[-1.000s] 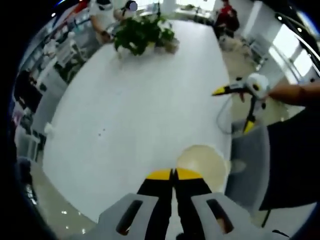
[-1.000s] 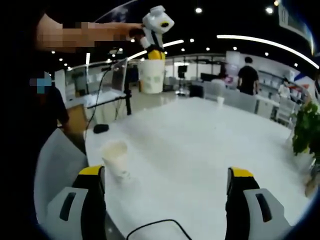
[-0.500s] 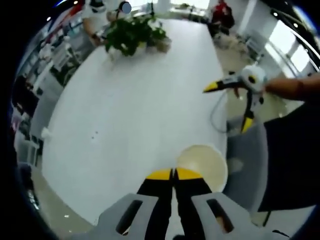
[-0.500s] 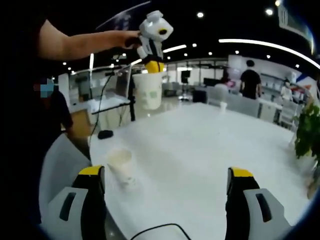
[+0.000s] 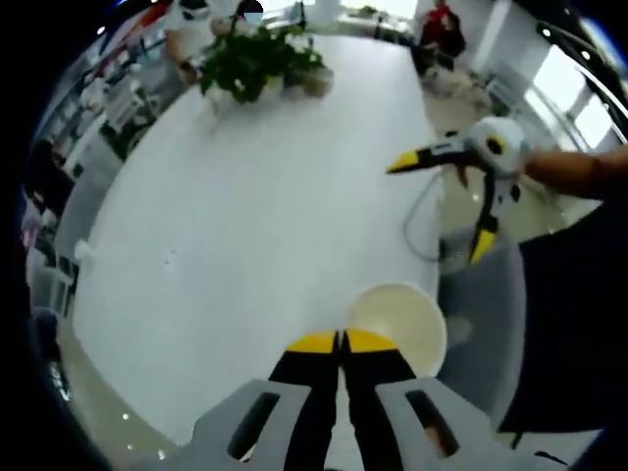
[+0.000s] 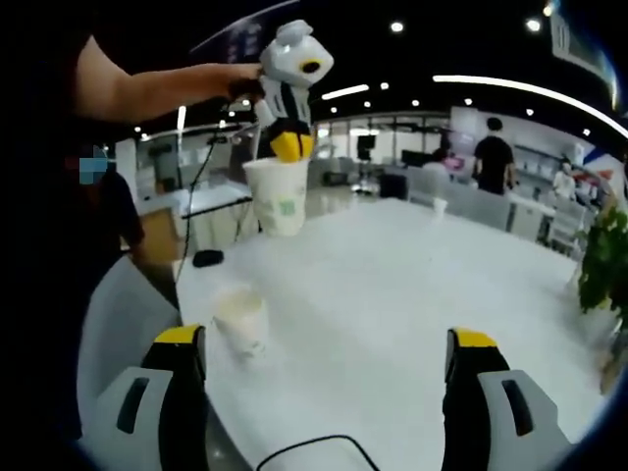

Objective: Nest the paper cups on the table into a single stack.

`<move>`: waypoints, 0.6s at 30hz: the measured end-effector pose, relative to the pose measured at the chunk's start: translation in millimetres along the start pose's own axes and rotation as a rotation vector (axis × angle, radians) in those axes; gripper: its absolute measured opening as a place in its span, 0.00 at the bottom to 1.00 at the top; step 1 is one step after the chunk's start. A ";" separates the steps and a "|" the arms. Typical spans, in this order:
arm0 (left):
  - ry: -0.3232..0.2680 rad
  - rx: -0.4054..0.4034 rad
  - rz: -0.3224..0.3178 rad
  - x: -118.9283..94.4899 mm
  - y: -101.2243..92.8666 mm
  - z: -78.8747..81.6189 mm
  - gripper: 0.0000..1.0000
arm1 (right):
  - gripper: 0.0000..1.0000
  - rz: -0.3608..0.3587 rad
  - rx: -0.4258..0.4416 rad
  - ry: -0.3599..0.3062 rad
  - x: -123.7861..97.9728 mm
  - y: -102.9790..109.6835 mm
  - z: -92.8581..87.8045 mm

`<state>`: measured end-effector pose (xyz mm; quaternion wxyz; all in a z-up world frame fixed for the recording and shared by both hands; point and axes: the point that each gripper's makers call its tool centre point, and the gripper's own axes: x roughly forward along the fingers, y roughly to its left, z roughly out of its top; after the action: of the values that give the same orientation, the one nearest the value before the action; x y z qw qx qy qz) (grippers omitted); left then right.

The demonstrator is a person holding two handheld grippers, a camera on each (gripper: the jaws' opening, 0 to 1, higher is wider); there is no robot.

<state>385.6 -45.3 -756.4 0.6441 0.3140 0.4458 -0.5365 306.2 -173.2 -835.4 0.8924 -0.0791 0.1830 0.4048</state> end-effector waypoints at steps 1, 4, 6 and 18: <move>-0.002 0.001 -0.008 0.6 -4.4 -0.2 0.00 | 1.00 -0.003 -0.002 0.001 0.1 -0.1 -1.4; -0.012 0.007 -0.011 3.3 -14.1 0.2 0.00 | 1.00 -0.004 0.004 0.002 -0.5 0.6 -2.9; -0.016 0.000 -0.020 5.5 -20.4 0.3 0.00 | 1.00 -0.002 0.002 0.008 -0.3 2.0 -5.5; -0.015 -0.006 -0.005 12.0 -33.7 -7.6 0.00 | 1.00 0.014 -0.011 0.024 -3.5 12.8 -7.5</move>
<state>351.4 -51.1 -767.9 0.6472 0.3066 0.4433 -0.5391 292.5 -169.4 -840.8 0.8868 -0.0874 0.1923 0.4111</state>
